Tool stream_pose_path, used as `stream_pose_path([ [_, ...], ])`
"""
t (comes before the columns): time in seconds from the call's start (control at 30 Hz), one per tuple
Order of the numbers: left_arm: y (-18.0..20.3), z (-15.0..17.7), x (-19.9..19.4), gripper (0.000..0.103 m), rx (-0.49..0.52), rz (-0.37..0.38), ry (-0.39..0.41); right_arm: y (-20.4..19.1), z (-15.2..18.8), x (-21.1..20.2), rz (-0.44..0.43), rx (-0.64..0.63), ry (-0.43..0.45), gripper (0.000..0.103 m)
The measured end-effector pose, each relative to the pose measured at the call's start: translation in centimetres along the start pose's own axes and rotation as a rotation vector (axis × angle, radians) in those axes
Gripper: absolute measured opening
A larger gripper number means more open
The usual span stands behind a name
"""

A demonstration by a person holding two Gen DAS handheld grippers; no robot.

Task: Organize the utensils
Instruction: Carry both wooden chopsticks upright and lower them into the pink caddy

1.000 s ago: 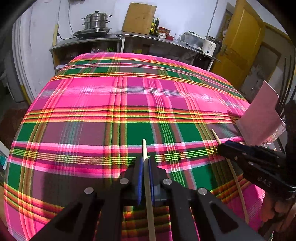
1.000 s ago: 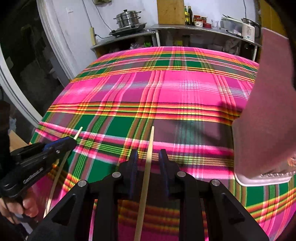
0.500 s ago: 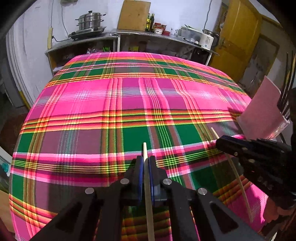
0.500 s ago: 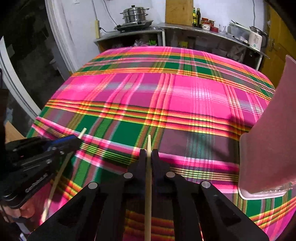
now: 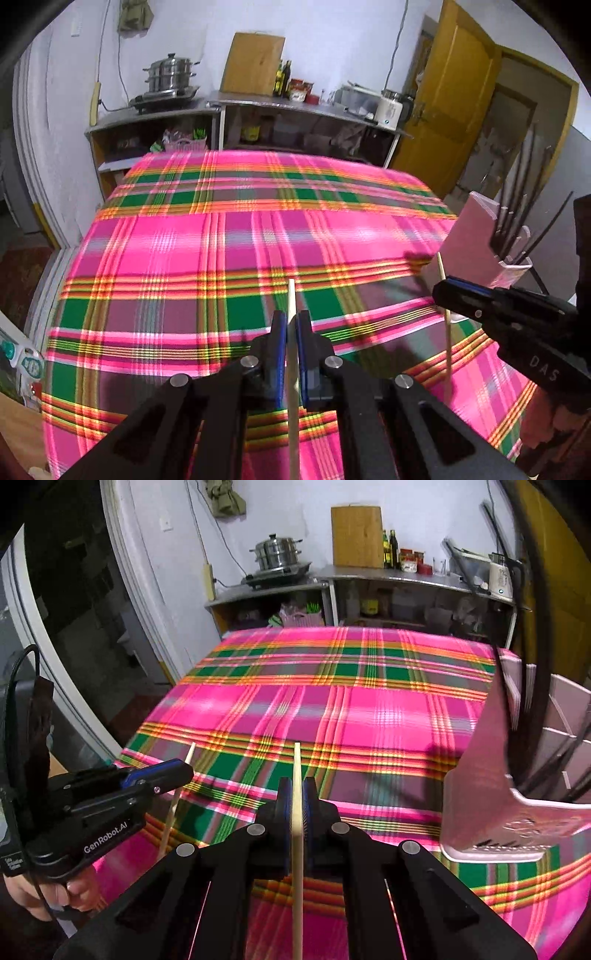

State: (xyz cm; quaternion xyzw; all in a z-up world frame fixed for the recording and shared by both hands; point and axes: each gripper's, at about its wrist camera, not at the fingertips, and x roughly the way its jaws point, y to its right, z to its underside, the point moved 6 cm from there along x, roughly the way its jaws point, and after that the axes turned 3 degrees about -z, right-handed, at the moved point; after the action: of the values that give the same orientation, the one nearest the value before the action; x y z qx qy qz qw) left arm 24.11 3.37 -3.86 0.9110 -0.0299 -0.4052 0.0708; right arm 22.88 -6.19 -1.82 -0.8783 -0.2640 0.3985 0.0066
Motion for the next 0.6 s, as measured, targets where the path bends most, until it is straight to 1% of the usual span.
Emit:
stream_pose_path([
  [0.27, 1.9, -1.2, -3.4, 0.006, 0.022, 0.028, 0.053, 0.4, -0.4, -3.5, 0.006, 0.019, 0.059, 0.006],
  [0.6, 4.1, -2.2, -6.2, 0.006, 0.046, 0.051, 0.097, 0.9, -1.1, -7.2, 0.024, 0.03, 0.126, 0.006],
])
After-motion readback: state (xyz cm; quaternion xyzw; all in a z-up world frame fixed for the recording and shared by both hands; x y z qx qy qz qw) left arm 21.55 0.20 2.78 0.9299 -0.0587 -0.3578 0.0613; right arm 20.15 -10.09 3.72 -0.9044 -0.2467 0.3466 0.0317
